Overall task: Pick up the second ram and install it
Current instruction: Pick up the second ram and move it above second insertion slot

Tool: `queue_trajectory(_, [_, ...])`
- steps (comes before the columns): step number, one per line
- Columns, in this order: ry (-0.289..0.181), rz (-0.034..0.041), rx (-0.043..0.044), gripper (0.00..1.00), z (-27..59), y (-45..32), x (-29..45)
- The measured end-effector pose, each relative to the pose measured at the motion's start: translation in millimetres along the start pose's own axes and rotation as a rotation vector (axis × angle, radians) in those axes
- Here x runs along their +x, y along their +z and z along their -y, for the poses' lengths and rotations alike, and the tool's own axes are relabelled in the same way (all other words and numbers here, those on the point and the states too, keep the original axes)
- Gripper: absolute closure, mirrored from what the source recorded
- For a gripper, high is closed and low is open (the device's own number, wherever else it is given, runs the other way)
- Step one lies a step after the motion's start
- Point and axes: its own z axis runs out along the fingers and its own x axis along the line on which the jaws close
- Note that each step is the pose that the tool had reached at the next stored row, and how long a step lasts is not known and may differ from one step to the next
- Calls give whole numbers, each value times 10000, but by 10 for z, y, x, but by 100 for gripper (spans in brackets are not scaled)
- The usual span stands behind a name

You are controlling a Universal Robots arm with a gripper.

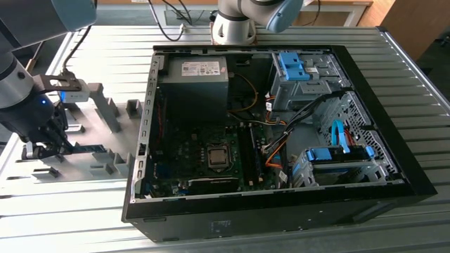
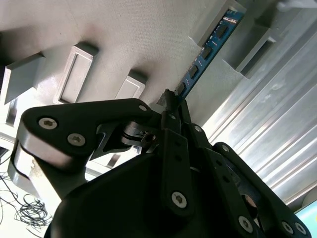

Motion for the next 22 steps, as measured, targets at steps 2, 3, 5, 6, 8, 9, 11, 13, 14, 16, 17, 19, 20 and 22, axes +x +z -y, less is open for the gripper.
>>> queue_trajectory(2, [0, 0, 0, 86, -1, -30, 0])
queue_trajectory(3, [0, 0, 0, 86, -1, -30, 0])
queue_trajectory(5, [0, -1, -1, 86, -1, -33, 0])
queue_trajectory(6, [0, -1, -2, 86, -1, -36, 0])
queue_trajectory(8, [0, -3, -3, 86, -1, -45, 0])
queue_trajectory(9, [1, -1, -1, 86, -1, -50, 0])
queue_trajectory(11, [0, 0, 0, 86, -1, -60, -1])
queue_trajectory(13, [0, 1, 2, 86, -1, -65, -1])
queue_trajectory(14, [0, 0, 0, 86, -1, -69, -1])
queue_trajectory(16, [0, -1, -1, 86, -1, -78, 0])
queue_trajectory(17, [0, -2, -2, 86, -2, -84, -1])
queue_trajectory(19, [0, 0, 0, 86, -1, -93, -1])
queue_trajectory(20, [0, -1, 0, 86, -2, -100, -1])
queue_trajectory(22, [0, -2, -1, 86, -2, -121, -1])
